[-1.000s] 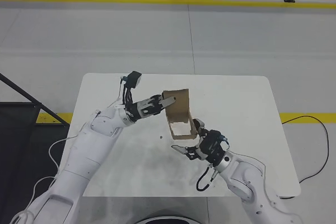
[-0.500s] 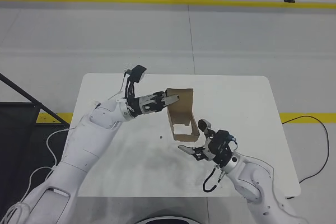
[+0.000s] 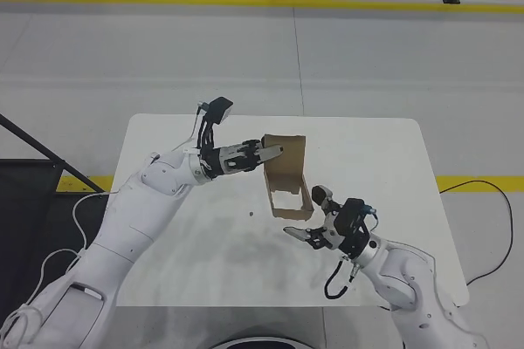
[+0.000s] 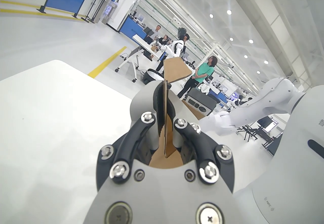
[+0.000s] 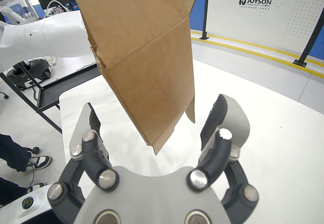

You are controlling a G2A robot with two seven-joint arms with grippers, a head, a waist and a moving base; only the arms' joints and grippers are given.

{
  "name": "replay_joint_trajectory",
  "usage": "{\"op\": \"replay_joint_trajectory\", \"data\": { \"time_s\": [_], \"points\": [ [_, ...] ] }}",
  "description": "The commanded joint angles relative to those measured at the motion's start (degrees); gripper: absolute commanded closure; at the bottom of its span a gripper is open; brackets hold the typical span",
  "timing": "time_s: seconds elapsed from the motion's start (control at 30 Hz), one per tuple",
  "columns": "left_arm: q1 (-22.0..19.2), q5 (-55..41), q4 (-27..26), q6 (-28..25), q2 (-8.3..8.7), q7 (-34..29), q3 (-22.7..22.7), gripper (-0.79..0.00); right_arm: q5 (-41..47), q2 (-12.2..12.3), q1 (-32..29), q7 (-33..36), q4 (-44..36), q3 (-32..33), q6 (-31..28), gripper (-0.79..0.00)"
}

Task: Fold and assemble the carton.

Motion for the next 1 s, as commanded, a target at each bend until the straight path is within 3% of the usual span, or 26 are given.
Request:
{"op": "replay_joint_trajectory", "data": {
  "time_s": [0.0,0.2,0.37,0.97],
  "points": [
    [0.0,0.0,0.0,0.0,0.00,0.0,0.0,0.000,0.0,0.0,0.0,0.0,0.0,0.0,0.0,-0.785],
    [0.9,1.8,-1.5,2.2,0.10,0.7,0.0,0.000,-0.4,0.0,-0.4,-0.3,-0.7,0.2,0.8,-0.785],
    [-0.7,0.5,-1.6,2.9,0.19,-2.9,0.7,0.000,-2.0,0.4,-1.5,-3.2,-1.1,1.5,-2.4,-0.785],
    [-6.9,-6.5,0.7,2.0,1.74,-2.0,10.3,0.000,-9.5,1.7,-6.3,-15.9,-2.1,5.5,-14.0,-0.785]
  ]
}}
